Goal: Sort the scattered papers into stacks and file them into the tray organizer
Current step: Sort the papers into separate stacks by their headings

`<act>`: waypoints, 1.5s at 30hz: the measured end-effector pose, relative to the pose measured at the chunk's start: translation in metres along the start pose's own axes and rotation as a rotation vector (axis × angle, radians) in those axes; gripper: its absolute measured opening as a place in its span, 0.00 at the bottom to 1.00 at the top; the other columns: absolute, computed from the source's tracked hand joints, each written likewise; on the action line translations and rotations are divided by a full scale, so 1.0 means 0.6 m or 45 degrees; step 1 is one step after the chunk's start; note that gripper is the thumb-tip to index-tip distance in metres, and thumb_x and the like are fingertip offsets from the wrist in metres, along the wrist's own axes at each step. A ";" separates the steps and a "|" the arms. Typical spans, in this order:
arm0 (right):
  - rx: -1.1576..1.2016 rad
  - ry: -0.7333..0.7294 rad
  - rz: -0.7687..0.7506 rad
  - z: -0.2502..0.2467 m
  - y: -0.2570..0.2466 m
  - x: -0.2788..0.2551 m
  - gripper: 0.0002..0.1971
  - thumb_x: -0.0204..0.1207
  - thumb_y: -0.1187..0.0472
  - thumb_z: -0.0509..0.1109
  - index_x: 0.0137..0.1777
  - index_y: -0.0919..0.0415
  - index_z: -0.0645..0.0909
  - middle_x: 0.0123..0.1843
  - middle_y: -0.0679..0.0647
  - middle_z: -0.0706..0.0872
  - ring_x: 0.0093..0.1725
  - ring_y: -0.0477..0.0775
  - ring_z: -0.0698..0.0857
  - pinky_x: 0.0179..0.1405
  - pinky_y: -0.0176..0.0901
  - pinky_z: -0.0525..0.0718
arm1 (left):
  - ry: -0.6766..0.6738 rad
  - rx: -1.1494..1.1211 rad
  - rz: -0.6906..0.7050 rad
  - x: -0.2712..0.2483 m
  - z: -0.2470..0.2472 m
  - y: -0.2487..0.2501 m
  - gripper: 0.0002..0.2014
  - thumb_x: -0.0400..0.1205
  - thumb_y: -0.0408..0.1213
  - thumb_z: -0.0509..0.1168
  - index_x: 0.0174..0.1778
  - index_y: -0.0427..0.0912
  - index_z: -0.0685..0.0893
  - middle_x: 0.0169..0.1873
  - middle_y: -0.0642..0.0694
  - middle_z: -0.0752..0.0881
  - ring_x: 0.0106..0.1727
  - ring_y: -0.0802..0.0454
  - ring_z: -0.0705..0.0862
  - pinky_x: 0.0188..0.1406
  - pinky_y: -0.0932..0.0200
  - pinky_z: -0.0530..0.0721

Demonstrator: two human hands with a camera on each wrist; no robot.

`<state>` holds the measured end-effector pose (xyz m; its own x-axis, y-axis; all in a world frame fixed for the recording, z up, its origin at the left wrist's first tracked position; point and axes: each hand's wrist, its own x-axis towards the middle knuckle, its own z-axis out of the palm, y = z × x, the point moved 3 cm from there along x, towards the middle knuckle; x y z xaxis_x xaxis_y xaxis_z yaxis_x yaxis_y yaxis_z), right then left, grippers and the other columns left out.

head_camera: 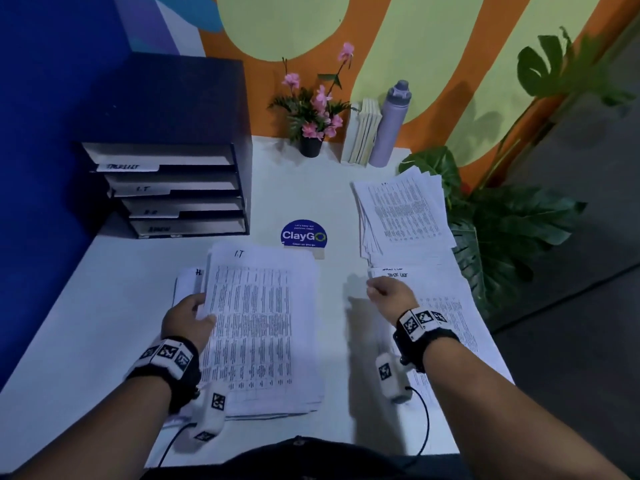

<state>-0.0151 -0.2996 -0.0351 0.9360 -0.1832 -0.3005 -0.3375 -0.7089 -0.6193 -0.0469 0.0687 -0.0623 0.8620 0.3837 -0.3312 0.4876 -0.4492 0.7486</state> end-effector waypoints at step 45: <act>0.790 -0.098 0.230 0.147 -0.019 -0.013 0.20 0.76 0.80 0.63 0.44 0.54 0.87 0.37 0.46 0.90 0.40 0.48 0.86 0.42 0.38 0.84 | -0.198 -0.350 0.013 0.009 0.005 -0.021 0.16 0.86 0.45 0.58 0.68 0.48 0.81 0.63 0.53 0.78 0.70 0.53 0.73 0.70 0.56 0.67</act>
<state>-0.0272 -0.2302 -0.0897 0.8571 -0.1967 -0.4761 -0.5054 -0.1425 -0.8510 -0.0480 0.0739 -0.0751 0.8880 0.2424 -0.3908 0.4412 -0.2092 0.8727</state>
